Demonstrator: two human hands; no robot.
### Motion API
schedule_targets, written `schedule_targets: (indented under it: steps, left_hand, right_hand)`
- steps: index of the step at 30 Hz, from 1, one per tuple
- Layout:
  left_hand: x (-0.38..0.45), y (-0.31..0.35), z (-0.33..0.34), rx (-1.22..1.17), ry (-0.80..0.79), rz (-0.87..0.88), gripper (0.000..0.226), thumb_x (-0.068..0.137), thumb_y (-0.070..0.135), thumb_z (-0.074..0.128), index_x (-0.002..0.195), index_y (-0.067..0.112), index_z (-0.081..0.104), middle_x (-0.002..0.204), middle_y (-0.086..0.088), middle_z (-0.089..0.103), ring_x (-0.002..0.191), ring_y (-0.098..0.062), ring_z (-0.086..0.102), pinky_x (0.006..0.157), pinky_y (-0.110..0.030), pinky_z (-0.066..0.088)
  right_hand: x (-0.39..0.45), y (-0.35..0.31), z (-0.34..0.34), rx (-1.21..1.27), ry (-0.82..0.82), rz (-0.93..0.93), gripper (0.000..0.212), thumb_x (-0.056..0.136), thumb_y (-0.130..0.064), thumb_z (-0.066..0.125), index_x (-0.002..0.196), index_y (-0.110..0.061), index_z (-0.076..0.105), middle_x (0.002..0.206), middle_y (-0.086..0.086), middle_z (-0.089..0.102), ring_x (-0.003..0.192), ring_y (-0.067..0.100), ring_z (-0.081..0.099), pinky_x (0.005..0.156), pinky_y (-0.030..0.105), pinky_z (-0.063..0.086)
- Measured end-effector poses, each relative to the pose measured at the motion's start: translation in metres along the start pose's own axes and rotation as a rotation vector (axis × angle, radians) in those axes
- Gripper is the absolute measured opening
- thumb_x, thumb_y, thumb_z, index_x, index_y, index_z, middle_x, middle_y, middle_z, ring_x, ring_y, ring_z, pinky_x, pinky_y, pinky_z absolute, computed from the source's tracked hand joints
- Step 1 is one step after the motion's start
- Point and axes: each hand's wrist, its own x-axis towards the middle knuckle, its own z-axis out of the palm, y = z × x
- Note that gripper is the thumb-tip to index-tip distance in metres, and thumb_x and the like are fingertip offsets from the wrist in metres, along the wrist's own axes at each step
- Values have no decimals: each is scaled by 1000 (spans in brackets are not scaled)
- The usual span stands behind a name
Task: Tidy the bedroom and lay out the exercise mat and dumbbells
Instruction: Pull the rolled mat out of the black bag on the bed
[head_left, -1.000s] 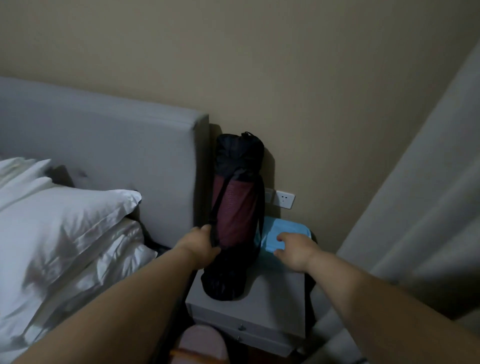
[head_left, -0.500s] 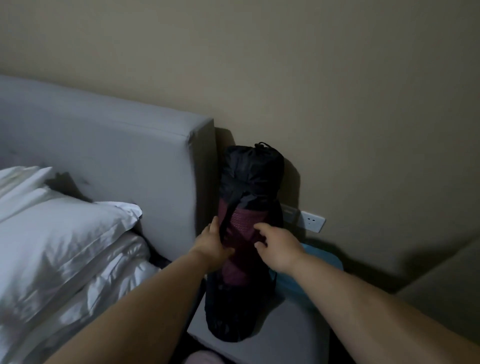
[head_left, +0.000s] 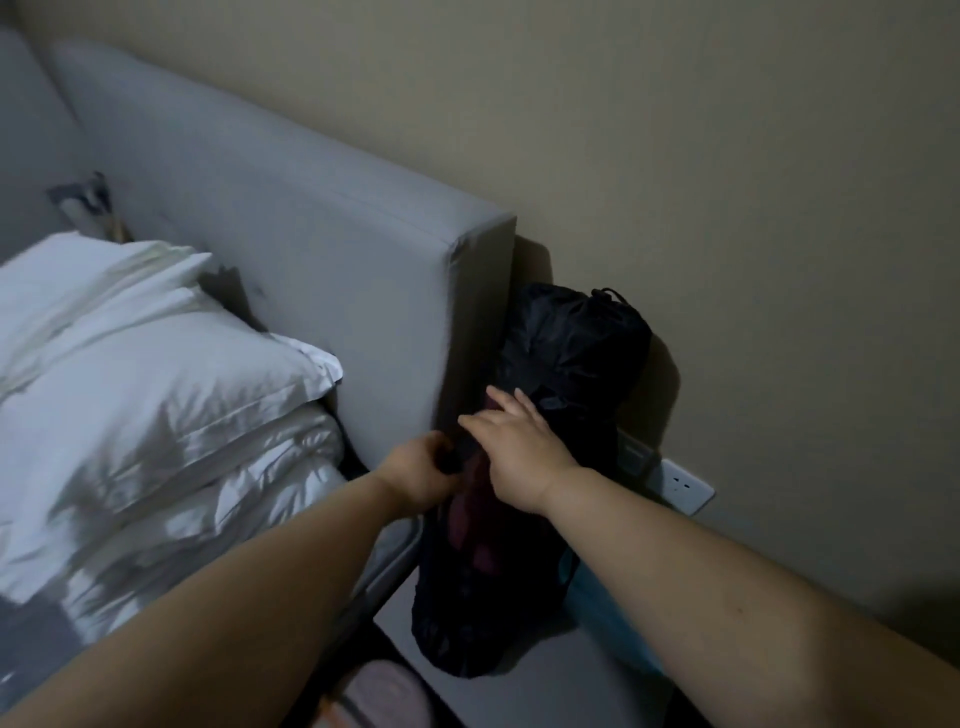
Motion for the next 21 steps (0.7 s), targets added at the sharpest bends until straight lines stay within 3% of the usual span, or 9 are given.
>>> schedule_targets:
  steps: [3,7,10,12,16,21]
  left_hand:
    - [-17,-11,-7,93,-31,-2,18,80,21,69,90,20,54,88,2,57,81,-11,51,63,-16,33]
    - [-39,-22,-4,156,-48,-48,19,89,28,57,83,18,43,105,-13,61,95,-28,58,67,-24,33]
    - [-55,-23,-10,145,-29,-18,23,93,32,54,99,11,46,110,-16,60,101,-32,56,69,-26,33]
    - [-71,-24,-22,109,50,14,29,94,33,53,107,8,47,108,-16,60,98,-31,57,69,-27,34]
    - [-120,-33,-63,88,282,68,27,89,34,58,103,12,50,97,-7,59,84,-21,53,68,-27,35]
    - [-214,-80,-126,191,485,33,17,93,29,52,96,14,46,105,-11,54,96,-31,54,71,-29,33]
  right_hand:
    - [8,-5,-2,-173,-2,-8,32,88,-15,48,119,-14,59,117,10,54,126,29,36,119,36,-2]
    - [13,-22,-13,-202,43,-19,27,88,-23,49,109,-13,62,110,8,58,112,28,45,108,36,24]
    - [13,-38,-27,-223,77,-43,26,86,-20,46,105,-13,62,106,7,59,106,27,47,99,35,31]
    - [10,-49,-42,-235,107,-20,26,85,-18,46,104,-13,63,104,7,60,103,26,49,94,35,33]
    - [5,-82,-80,-233,221,14,22,83,-16,47,97,-13,64,98,8,62,96,28,52,80,35,37]
    - [-3,-184,-93,-42,217,13,14,82,-18,48,87,-18,61,96,11,64,83,32,54,64,29,33]
